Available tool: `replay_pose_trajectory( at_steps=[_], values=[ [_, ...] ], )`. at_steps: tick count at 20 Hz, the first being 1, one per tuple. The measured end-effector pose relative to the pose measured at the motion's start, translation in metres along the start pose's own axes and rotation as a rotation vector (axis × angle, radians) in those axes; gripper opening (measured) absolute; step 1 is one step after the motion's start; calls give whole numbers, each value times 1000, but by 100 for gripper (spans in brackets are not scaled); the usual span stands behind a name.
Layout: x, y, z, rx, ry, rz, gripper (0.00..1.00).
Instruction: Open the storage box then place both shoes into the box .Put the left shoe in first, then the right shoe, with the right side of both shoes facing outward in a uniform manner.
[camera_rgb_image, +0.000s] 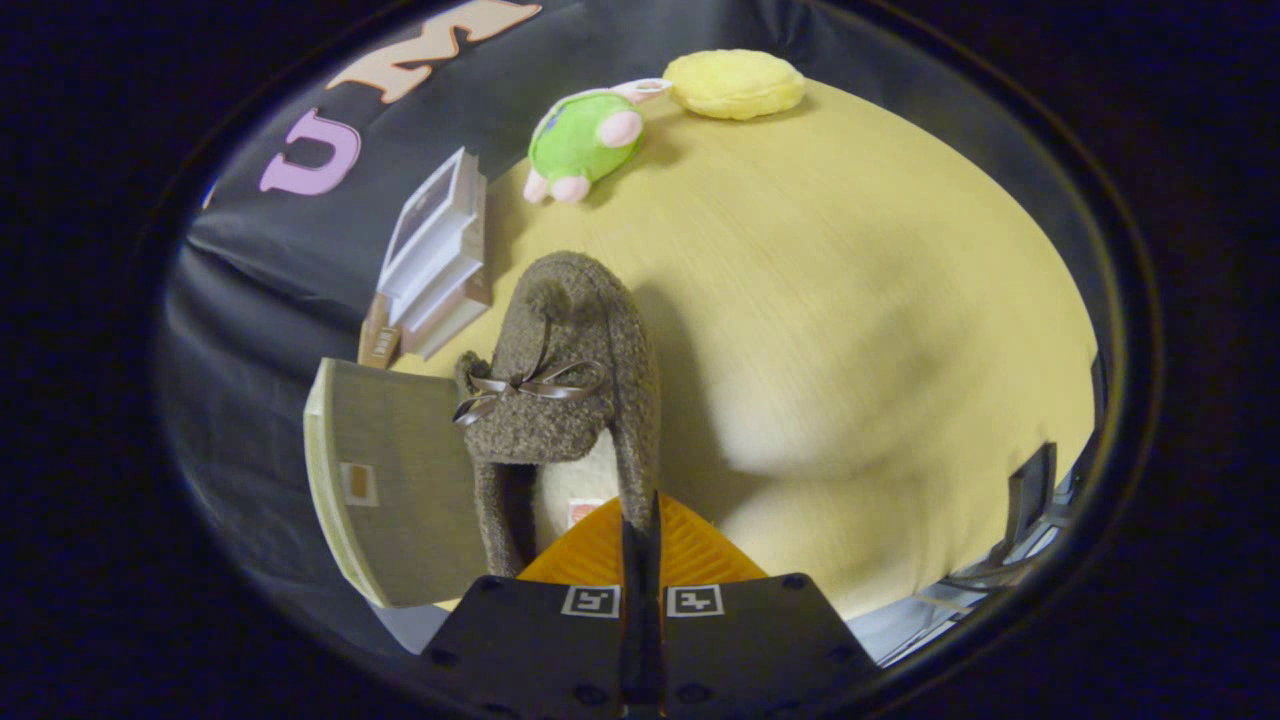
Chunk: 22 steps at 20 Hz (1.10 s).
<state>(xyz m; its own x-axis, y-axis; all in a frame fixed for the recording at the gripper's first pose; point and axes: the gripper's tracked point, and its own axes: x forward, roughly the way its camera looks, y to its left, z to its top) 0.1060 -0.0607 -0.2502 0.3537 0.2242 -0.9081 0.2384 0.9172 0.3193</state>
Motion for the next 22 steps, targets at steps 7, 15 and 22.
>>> replay_pose_trajectory(
  at_steps=[7, 15, 22],
  values=[
    [-57, 129, -14, 25, -28, 288, 3],
    [-37, 239, -68, -113, 27, 329, 3],
    [18, 259, -94, -212, 9, 120, 3]
  ],
)
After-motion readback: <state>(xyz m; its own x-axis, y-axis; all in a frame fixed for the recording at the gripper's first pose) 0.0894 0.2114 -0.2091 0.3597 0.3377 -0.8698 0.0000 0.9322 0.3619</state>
